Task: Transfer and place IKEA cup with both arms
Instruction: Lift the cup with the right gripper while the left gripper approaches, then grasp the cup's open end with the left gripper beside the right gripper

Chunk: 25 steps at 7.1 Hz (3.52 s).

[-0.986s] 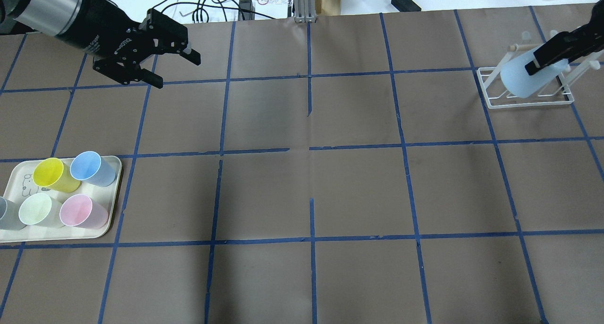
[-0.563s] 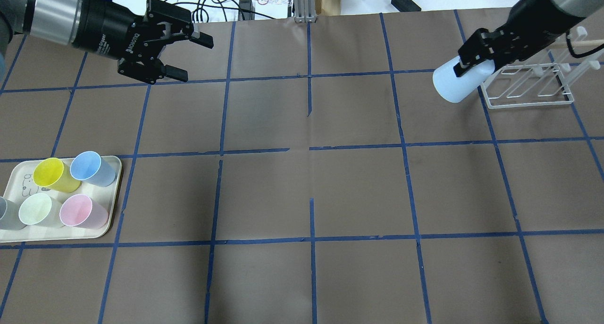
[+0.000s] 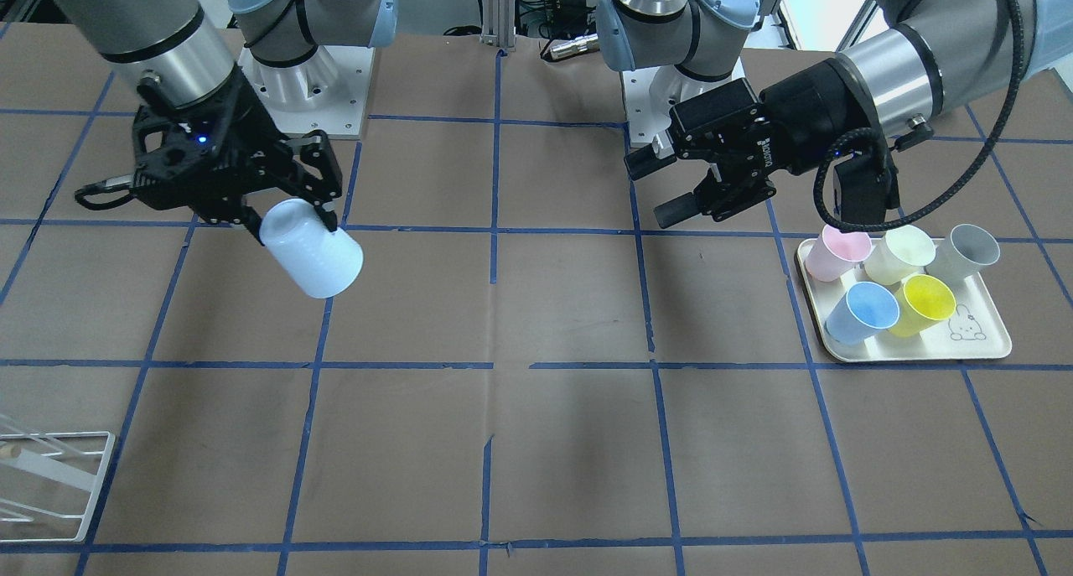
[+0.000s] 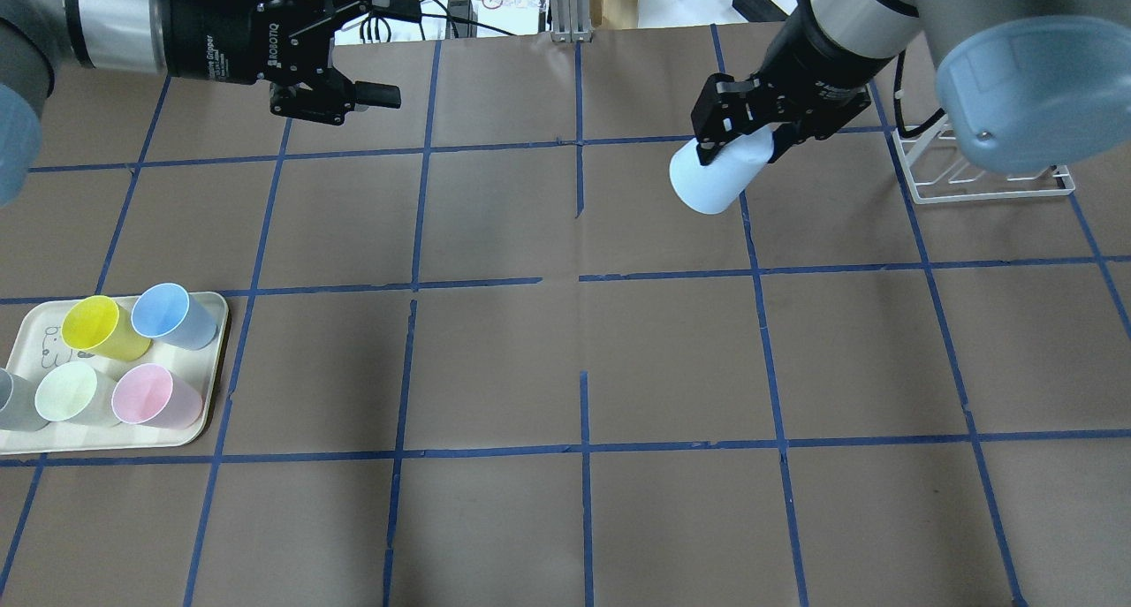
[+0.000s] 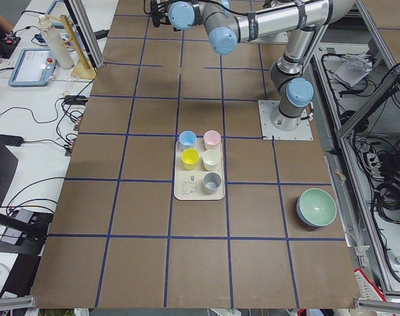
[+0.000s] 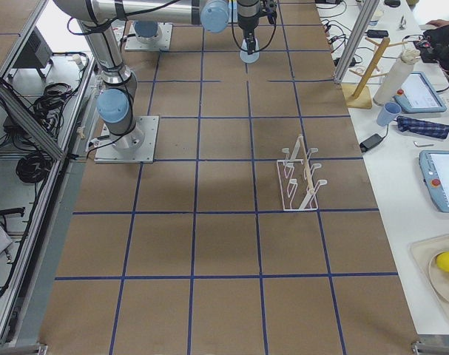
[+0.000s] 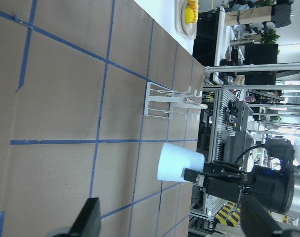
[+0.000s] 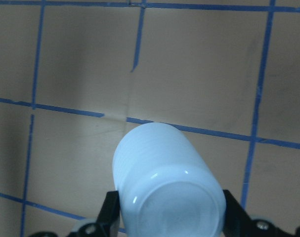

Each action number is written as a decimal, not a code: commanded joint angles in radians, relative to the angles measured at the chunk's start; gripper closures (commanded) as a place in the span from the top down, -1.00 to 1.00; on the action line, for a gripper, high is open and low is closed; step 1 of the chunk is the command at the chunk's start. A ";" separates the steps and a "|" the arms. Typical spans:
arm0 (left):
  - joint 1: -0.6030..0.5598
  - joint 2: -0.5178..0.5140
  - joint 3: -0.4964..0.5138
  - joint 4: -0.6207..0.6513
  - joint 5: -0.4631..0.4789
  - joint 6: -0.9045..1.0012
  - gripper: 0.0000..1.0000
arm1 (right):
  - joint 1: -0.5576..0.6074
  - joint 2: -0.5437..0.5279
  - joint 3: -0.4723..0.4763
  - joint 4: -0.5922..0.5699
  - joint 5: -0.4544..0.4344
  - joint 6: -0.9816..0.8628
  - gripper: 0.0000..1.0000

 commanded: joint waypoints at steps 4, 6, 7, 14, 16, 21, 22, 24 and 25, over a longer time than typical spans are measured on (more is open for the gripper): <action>-0.016 -0.018 -0.004 0.000 -0.126 0.000 1.00 | -0.110 0.005 0.042 0.034 0.775 0.144 -0.53; -0.052 -0.015 -0.017 0.003 -0.166 0.000 1.00 | -0.176 0.005 0.123 0.074 1.067 0.139 -0.53; -0.060 -0.009 -0.019 0.003 -0.169 -0.002 1.00 | -0.173 0.005 0.167 0.074 1.090 0.132 -0.53; -0.117 -0.010 -0.025 0.080 -0.258 -0.023 0.93 | -0.092 0.054 0.194 0.072 1.188 0.149 -0.54; -0.111 0.004 -0.065 0.078 -0.252 -0.026 0.93 | -0.083 0.054 0.188 0.073 1.187 0.162 -0.56; -0.103 0.027 -0.073 0.082 -0.249 -0.031 0.49 | -0.078 0.054 0.185 0.073 1.183 0.168 -0.54; -0.105 0.028 -0.074 0.082 -0.249 -0.031 0.32 | -0.078 0.056 0.185 0.073 1.180 0.173 -0.54; -0.105 0.028 -0.074 0.082 -0.249 -0.031 -0.15 | -0.078 0.056 0.183 0.071 1.180 0.175 -0.53; -0.105 0.028 -0.074 0.080 -0.249 -0.031 -0.44 | -0.078 0.056 0.183 0.071 1.177 0.185 -0.53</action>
